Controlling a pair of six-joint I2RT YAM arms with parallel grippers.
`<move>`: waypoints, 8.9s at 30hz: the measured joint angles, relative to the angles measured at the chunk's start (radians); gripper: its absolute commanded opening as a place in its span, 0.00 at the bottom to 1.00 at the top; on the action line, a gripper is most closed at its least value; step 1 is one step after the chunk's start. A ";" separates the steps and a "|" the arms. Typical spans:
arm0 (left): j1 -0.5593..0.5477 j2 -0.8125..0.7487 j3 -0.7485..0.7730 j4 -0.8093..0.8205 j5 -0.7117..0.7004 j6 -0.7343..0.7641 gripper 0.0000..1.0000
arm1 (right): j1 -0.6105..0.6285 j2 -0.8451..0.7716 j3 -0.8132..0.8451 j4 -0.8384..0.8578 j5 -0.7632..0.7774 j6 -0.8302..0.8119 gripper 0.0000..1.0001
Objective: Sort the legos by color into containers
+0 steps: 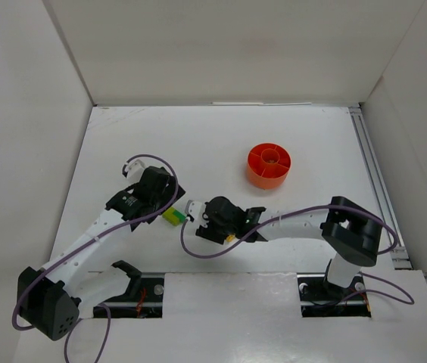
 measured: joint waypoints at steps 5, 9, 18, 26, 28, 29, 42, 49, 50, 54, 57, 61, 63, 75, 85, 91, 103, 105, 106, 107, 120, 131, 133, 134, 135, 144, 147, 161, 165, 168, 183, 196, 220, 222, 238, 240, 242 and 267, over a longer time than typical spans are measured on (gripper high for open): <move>0.000 0.000 0.000 0.002 -0.002 -0.002 0.99 | -0.016 0.000 -0.009 0.011 0.001 0.003 0.56; 0.000 0.000 0.000 0.002 -0.006 -0.002 0.99 | -0.017 0.000 -0.011 0.018 -0.005 0.005 0.57; 0.000 0.000 0.000 0.004 -0.013 -0.002 0.99 | -0.017 0.011 -0.011 0.047 -0.030 -0.009 0.24; 0.008 0.000 0.012 0.009 -0.030 0.010 0.99 | -0.086 -0.008 -0.011 0.055 -0.110 -0.007 0.13; 0.020 0.002 0.031 0.009 -0.030 0.027 0.99 | -0.145 -0.046 -0.011 0.051 -0.155 -0.003 0.12; 0.030 0.006 0.045 0.011 -0.032 0.034 0.99 | -0.185 -0.080 -0.011 0.051 -0.168 -0.003 0.12; 0.173 0.179 0.157 0.136 0.035 0.191 0.99 | -0.662 -0.375 0.053 0.051 -0.238 -0.013 0.13; 0.199 0.277 0.211 0.213 0.102 0.258 0.99 | -0.733 -0.343 0.086 0.013 -0.196 -0.023 0.13; 0.202 0.284 0.214 0.222 0.110 0.265 0.99 | -0.742 -0.330 0.096 0.015 -0.195 -0.024 0.13; 0.211 0.303 0.230 0.243 0.132 0.288 0.99 | -0.780 -0.273 0.127 0.036 -0.192 -0.032 0.13; 0.212 0.307 0.237 0.260 0.137 0.301 0.99 | -0.801 -0.221 0.154 0.046 -0.187 -0.046 0.13; 0.213 0.307 0.238 0.272 0.138 0.312 0.99 | -0.808 -0.156 0.178 0.066 -0.195 -0.067 0.14; 0.215 0.308 0.240 0.273 0.140 0.318 0.99 | -0.814 -0.130 0.182 0.076 -0.212 -0.076 0.14; 0.220 0.338 0.260 0.279 0.145 0.332 0.99 | -0.861 -0.058 0.201 0.091 -0.297 -0.097 0.20; 0.220 0.369 0.265 0.279 0.153 0.335 0.99 | -0.861 -0.026 0.201 0.097 -0.349 -0.109 0.32; 0.220 0.369 0.266 0.279 0.154 0.336 0.99 | -0.861 -0.021 0.201 0.100 -0.348 -0.113 0.48; 0.220 0.369 0.266 0.279 0.155 0.336 0.99 | -0.861 -0.022 0.203 0.099 -0.362 -0.121 0.37; 0.220 0.369 0.266 0.279 0.155 0.336 0.99 | -0.861 -0.022 0.203 0.096 -0.373 -0.123 0.27; 0.220 0.369 0.266 0.279 0.155 0.336 0.99 | -0.861 -0.022 0.203 0.096 -0.378 -0.125 0.27; 0.220 0.369 0.266 0.279 0.155 0.336 0.99 | -0.861 -0.022 0.203 0.096 -0.381 -0.124 0.26; 0.220 0.369 0.266 0.280 0.161 0.336 0.99 | -0.866 -0.022 0.231 0.087 -0.444 -0.164 0.22; 0.220 0.369 0.266 0.295 0.168 0.346 0.99 | -0.893 -0.005 0.246 0.050 -0.626 -0.356 0.17; 0.220 0.369 0.266 0.296 0.169 0.347 0.99 | -0.901 0.008 0.253 0.032 -0.627 -0.377 0.17; 0.220 0.370 0.267 0.297 0.170 0.347 0.99 | -0.903 0.011 0.253 0.025 -0.628 -0.384 0.17; 0.220 0.370 0.268 0.298 0.171 0.348 0.99 | -0.908 0.013 0.253 0.019 -0.630 -0.391 0.17; 0.220 0.394 0.271 0.317 0.171 0.355 0.99 | -0.958 0.013 0.262 -0.016 -0.679 -0.437 0.28; 0.220 0.406 0.271 0.317 0.175 0.356 0.99 | -0.957 0.014 0.277 -0.056 -0.706 -0.471 0.30; 0.222 0.418 0.291 0.319 0.182 0.365 0.99 | -0.943 0.041 0.341 -0.140 -0.752 -0.541 0.51; 0.223 0.418 0.294 0.317 0.182 0.369 0.99 | -0.943 0.040 0.343 -0.137 -0.726 -0.519 0.51; 0.224 0.418 0.297 0.317 0.182 0.370 0.99 | -0.937 0.024 0.341 -0.135 -0.667 -0.481 0.54; 0.225 0.225 0.257 0.208 0.207 0.344 0.99 | -0.494 -0.436 0.182 -0.205 -0.260 -0.205 0.74; 0.231 -0.034 0.048 0.073 0.239 0.315 0.99 | 0.079 -0.301 -0.080 -0.323 -0.142 0.244 0.75; 0.231 -0.148 0.013 0.061 0.260 0.325 0.99 | 0.142 -0.001 0.057 -0.384 0.205 0.673 0.81; 0.231 -0.157 0.013 0.056 0.259 0.325 0.99 | 0.129 -0.002 0.057 -0.393 0.218 0.691 0.82; 0.231 -0.170 0.013 0.045 0.256 0.325 0.99 | 0.039 0.010 0.060 -0.329 0.209 0.583 0.40; 0.231 -0.170 0.013 0.045 0.254 0.325 0.99 | 0.036 0.010 0.059 -0.333 0.206 0.575 0.33; 0.231 -0.170 0.013 0.045 0.253 0.325 0.99 | 0.036 0.010 0.063 -0.342 0.205 0.570 0.31; 0.238 0.211 0.201 0.247 0.241 0.356 0.99 | -0.639 -0.041 0.517 -0.344 -0.012 0.101 0.23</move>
